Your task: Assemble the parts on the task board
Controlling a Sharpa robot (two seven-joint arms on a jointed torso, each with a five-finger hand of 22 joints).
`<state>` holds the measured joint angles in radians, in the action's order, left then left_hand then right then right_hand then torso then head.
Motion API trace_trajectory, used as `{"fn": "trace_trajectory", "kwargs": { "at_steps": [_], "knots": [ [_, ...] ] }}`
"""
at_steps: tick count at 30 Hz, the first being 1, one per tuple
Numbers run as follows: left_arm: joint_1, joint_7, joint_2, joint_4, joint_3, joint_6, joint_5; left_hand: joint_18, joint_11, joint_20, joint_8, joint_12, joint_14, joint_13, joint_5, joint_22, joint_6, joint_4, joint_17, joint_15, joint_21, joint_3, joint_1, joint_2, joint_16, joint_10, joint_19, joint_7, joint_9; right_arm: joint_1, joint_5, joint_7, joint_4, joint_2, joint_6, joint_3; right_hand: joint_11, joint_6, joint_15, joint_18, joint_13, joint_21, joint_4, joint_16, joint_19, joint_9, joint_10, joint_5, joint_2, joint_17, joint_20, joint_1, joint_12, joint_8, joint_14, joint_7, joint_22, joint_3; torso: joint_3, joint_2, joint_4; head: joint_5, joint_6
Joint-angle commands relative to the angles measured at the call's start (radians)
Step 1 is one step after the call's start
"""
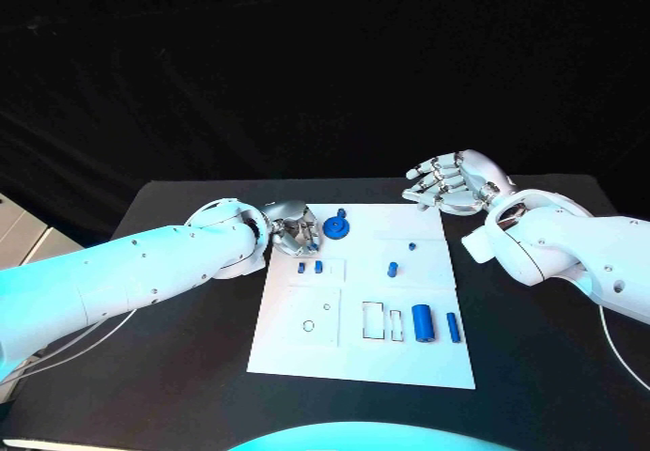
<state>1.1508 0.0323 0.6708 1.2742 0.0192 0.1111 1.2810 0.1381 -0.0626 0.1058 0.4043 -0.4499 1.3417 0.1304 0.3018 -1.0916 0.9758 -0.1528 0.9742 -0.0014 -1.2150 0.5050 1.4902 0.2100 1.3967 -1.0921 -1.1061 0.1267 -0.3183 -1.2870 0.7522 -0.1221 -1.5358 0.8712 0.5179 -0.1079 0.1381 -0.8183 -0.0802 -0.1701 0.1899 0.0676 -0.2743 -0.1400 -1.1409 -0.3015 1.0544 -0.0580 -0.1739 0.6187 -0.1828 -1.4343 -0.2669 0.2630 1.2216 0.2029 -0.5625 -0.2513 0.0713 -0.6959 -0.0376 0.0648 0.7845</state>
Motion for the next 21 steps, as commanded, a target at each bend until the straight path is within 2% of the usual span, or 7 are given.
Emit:
{"fn": "trace_trajectory", "kwargs": {
  "at_steps": [1,11,21],
  "knots": [
    [-0.005,0.008,-0.003,-0.004,0.007,-0.036,0.004,-0.010,-0.002,0.001,-0.005,0.003,0.003,0.002,0.001,-0.001,0.002,0.005,0.002,0.002,-0.006,-0.001,-0.002,0.000,0.006,-0.004,-0.008,0.003,0.002,0.000,0.005,-0.007,-0.001,0.000,-0.011,0.000,0.006,0.000,-0.001,-0.011,-0.002,-0.005,0.002,0.003,0.005,0.001,0.001,-0.001,0.001,-0.001,-0.001,0.008,0.003,0.005,-0.008,0.013,0.001,-0.001,0.0001,-0.001,-0.0002,-0.001,0.000],
    [-0.006,-0.014,-0.003,-0.006,0.009,-0.011,0.002,-0.009,0.006,0.001,-0.007,0.001,0.002,0.010,-0.001,-0.002,0.017,0.022,-0.001,-0.003,-0.005,-0.001,0.002,0.003,0.008,-0.019,-0.005,-0.002,-0.002,0.001,0.005,-0.008,-0.001,0.000,-0.010,0.000,0.006,0.000,-0.001,-0.011,-0.002,-0.005,0.002,0.003,0.005,0.001,0.001,-0.001,0.001,-0.001,-0.001,0.008,0.003,0.005,-0.008,0.013,0.001,-0.001,-0.0005,0.000,-0.0007,-0.002,0.000],
    [-0.006,-0.016,0.004,-0.005,0.010,0.004,-0.005,-0.008,0.003,0.000,-0.023,0.005,-0.004,0.015,-0.001,0.002,0.005,0.032,-0.007,-0.001,-0.002,0.000,-0.001,0.008,0.007,-0.013,0.003,0.002,0.001,0.002,0.005,-0.007,0.000,0.000,-0.011,0.000,0.006,0.001,-0.001,-0.011,-0.003,-0.005,0.002,0.005,0.006,0.001,0.001,-0.001,0.001,-0.002,-0.002,0.009,0.004,0.005,-0.009,0.013,0.004,0.000,-0.0006,0.000,-0.0013,-0.002,0.000]
  ]
}}
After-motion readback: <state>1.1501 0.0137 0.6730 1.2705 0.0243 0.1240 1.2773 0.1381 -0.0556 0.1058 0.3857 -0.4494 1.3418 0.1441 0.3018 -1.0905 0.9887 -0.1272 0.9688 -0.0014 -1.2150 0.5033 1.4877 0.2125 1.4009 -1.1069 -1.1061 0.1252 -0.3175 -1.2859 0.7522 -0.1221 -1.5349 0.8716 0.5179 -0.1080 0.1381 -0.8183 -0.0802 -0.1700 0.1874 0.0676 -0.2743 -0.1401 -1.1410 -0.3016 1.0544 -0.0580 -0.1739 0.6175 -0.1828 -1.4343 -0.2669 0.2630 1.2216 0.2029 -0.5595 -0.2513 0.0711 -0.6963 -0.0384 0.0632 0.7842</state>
